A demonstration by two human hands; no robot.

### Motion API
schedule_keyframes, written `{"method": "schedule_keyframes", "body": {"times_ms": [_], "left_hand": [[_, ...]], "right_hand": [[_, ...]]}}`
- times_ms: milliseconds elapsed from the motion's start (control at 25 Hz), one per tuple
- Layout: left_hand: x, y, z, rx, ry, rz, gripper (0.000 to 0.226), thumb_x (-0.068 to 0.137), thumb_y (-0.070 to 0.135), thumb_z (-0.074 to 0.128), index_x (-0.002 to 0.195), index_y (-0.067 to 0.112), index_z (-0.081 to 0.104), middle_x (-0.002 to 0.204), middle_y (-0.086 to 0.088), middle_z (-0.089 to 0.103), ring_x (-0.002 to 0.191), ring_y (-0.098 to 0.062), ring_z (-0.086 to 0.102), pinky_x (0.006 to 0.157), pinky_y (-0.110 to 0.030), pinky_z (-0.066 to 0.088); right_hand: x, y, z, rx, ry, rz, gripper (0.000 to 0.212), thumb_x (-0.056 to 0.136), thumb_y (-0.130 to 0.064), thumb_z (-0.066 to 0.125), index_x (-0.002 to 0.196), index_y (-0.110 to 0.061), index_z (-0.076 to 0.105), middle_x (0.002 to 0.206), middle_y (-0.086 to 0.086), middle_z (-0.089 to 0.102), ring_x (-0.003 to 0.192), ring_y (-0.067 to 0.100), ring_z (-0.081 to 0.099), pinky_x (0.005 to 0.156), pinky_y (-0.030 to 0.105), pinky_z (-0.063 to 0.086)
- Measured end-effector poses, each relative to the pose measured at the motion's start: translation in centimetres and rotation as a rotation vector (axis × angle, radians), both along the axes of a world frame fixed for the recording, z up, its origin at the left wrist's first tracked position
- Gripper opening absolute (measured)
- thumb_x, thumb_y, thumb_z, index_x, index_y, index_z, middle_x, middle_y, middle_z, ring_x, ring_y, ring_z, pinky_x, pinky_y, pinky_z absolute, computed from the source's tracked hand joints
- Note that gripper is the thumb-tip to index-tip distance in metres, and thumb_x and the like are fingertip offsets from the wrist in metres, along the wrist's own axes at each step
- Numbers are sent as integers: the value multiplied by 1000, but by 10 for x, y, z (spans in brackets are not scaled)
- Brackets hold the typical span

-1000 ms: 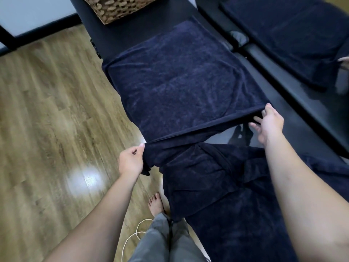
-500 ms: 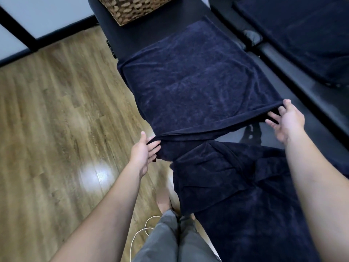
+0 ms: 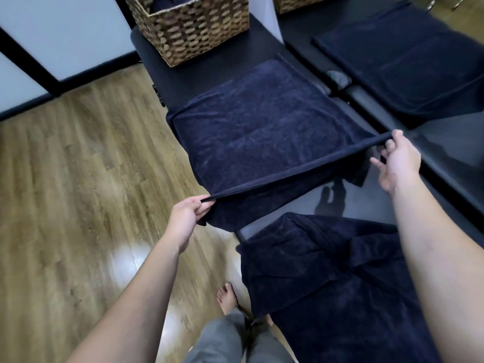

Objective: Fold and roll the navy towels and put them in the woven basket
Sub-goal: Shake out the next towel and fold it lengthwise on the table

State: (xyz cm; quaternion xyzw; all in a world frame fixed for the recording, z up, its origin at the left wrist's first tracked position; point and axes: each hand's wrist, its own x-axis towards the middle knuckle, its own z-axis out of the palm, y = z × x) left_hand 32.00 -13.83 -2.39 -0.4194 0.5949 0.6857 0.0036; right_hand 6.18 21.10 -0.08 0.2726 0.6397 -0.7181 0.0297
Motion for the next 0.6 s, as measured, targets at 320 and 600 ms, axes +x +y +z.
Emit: {"method": "schedule_keyframes", "body": {"times_ms": [320, 600], "left_hand": [[-35, -60, 22, 134, -59, -131, 42, 107, 8, 28, 129, 9, 64, 120, -6, 74, 122, -16, 65, 104, -34, 41], [-116, -176, 18, 369, -146, -246, 41, 108, 16, 28, 137, 12, 56, 124, -4, 73, 127, -22, 60, 120, -49, 30]], "right_hand": [[-35, -45, 30, 45, 73, -43, 29, 99, -41, 54, 73, -27, 52, 61, -13, 41, 52, 2, 37, 60, 19, 36], [-110, -136, 50, 146, 97, -41, 31, 98, -39, 54, 70, -28, 49, 59, -13, 39, 51, 2, 35, 59, 20, 35]]}}
